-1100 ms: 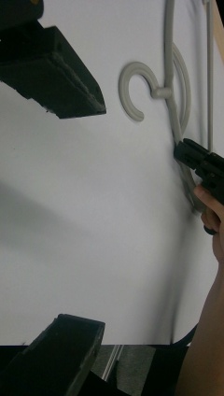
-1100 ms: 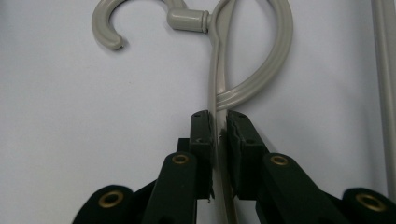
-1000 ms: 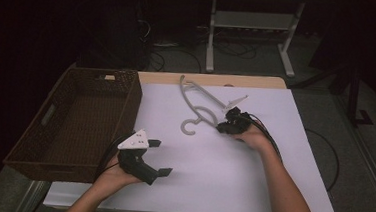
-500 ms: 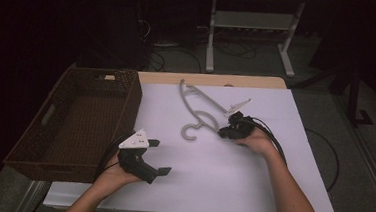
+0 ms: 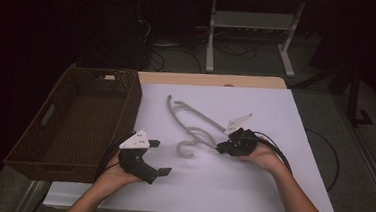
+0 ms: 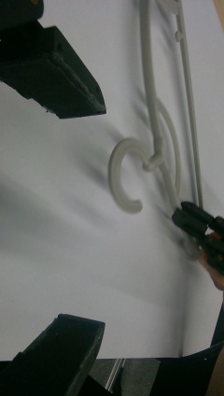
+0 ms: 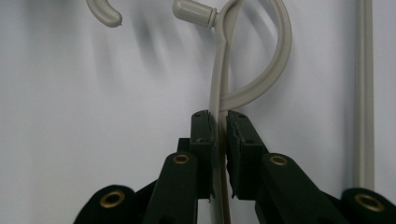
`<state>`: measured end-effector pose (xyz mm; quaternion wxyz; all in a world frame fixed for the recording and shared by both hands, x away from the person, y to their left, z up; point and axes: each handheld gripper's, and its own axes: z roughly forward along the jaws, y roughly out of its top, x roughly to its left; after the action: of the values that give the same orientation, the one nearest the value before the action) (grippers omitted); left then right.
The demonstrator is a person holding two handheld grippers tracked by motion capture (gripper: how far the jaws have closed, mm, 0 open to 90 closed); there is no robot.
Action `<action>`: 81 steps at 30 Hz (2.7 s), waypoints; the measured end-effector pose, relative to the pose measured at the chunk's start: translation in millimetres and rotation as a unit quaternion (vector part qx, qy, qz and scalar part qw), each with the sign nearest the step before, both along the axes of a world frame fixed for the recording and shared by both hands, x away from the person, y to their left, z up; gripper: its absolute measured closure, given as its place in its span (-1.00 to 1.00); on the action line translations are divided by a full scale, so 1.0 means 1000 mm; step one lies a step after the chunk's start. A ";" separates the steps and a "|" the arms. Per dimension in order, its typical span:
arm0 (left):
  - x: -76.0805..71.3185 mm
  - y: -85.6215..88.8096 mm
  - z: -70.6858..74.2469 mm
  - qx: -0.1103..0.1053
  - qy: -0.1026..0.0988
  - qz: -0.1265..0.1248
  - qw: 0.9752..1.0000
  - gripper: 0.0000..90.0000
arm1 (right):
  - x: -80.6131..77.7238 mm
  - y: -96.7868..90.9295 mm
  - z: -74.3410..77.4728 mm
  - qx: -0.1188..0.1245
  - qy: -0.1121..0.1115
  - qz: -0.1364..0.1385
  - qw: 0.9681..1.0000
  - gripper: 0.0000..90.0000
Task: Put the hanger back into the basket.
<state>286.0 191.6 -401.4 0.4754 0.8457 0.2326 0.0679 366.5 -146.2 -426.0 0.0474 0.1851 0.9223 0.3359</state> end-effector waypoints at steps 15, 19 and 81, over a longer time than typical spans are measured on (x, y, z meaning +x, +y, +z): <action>-0.001 -0.001 -0.001 0.005 0.001 -0.004 1.000 -1.00 | -0.049 0.013 -0.005 -0.021 -0.003 0.080 0.997 0.79; -0.002 -0.003 -0.002 0.007 0.001 -0.006 1.000 -1.00 | -0.051 0.015 -0.012 -0.028 0.001 0.080 0.996 0.76; -0.003 -0.005 -0.003 0.007 0.005 -0.006 1.000 -1.00 | 0.025 -0.057 0.008 0.019 -0.021 -0.191 0.981 0.90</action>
<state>283.4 186.6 -404.2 0.4686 0.8509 0.2289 0.0624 391.8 -203.5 -417.8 0.1267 0.3520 0.8621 0.3417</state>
